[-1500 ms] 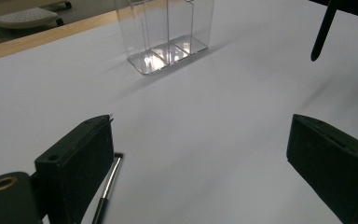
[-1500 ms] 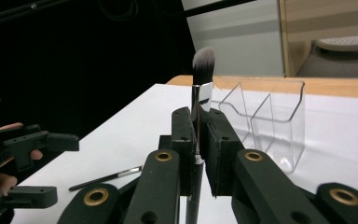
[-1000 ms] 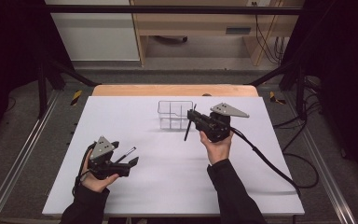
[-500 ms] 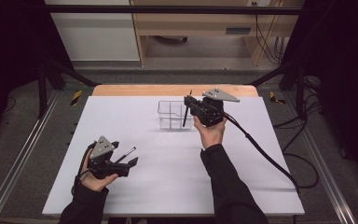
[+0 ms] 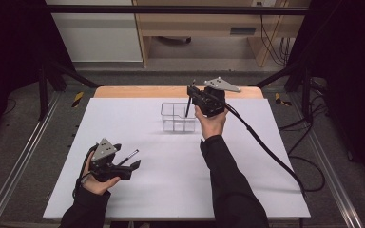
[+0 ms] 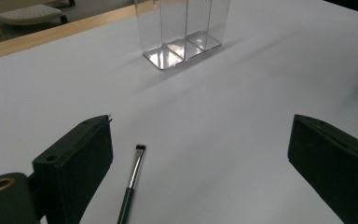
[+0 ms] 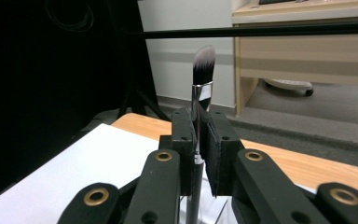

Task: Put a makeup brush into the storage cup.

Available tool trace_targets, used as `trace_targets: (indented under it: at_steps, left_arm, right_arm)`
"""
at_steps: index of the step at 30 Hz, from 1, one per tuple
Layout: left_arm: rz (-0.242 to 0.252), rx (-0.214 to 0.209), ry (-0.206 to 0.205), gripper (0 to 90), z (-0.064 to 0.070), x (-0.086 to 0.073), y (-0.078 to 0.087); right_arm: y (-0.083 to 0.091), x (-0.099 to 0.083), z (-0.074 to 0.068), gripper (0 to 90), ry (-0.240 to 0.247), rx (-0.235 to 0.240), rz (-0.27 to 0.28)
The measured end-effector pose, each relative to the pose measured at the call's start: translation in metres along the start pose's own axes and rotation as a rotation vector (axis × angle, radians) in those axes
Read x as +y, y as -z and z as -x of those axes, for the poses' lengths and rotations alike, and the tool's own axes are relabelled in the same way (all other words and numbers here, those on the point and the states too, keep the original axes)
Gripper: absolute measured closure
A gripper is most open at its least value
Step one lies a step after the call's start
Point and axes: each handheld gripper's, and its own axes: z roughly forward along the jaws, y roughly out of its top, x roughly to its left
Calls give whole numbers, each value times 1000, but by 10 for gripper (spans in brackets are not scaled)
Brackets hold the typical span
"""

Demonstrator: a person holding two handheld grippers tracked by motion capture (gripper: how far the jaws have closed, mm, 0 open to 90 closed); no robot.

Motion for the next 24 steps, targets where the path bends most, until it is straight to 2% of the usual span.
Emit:
trace_targets:
  at_steps: [17,24]
  left_arm:
    - [-13,-5,-12,58,1,0,-1]
    - [-15,-5,-16,58,1,0,-1]
  right_arm:
    - [-34,-4,4,838,-13,-40,0]
    - [-41,-5,6,838,-13,-49,5]
